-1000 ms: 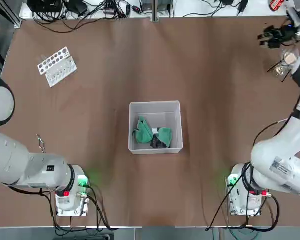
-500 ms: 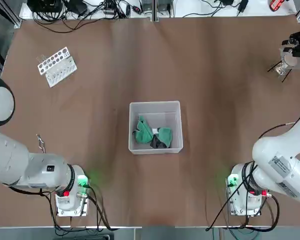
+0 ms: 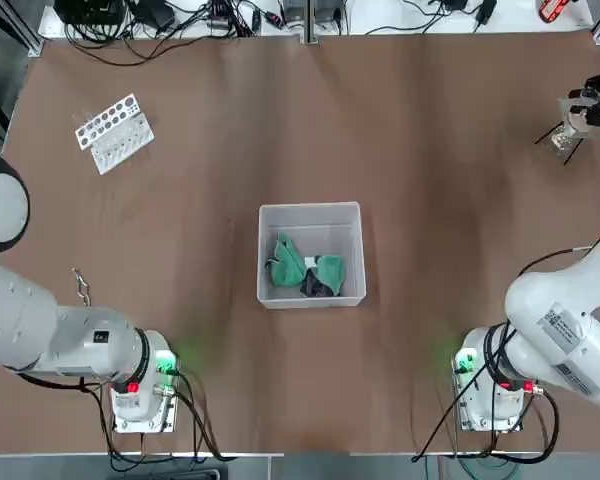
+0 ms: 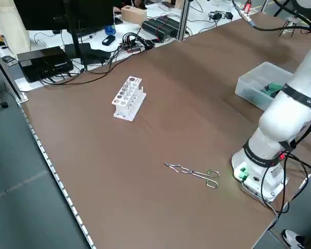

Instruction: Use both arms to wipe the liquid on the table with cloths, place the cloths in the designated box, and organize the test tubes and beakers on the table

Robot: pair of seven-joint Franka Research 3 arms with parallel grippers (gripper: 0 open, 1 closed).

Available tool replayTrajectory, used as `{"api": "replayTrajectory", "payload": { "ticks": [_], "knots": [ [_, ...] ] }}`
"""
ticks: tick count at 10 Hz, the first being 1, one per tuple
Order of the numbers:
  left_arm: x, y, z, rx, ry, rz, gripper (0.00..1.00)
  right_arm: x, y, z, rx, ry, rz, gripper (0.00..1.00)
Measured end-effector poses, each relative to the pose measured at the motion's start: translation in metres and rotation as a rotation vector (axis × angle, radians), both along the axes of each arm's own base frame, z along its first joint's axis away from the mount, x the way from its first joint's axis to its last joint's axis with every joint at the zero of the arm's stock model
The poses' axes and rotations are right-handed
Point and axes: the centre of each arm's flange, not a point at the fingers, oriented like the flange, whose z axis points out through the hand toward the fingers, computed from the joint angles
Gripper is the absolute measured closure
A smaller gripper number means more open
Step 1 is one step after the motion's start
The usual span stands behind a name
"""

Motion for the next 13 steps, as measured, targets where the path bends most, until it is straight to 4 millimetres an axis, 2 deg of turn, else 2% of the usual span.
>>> {"api": "replayTrajectory", "payload": {
  "ticks": [2,4,6,9,13],
  "knots": [
    [0.0,0.0,-0.001,0.0,0.001,-0.001,0.0,-0.008,-0.016,-0.009,-0.016,0.008,-0.057,0.53],
    [0.0,-0.002,-0.001,0.0,0.001,-0.004,0.0,-0.02,-0.031,-0.008,-0.02,0.01,-0.091,0.53],
    [0.0,-0.004,-0.001,0.0,0.001,-0.007,0.0,-0.019,-0.032,-0.011,-0.01,0.011,-0.107,0.52],
    [-0.002,-0.018,0.0,-0.001,0.0,-0.031,0.0,-0.012,-0.028,-0.028,0.03,0.001,-0.139,0.52],
    [-0.002,-0.018,0.001,-0.001,-0.002,-0.032,0.0,-0.011,-0.033,-0.028,0.017,-0.005,-0.162,0.45]
  ]
}}
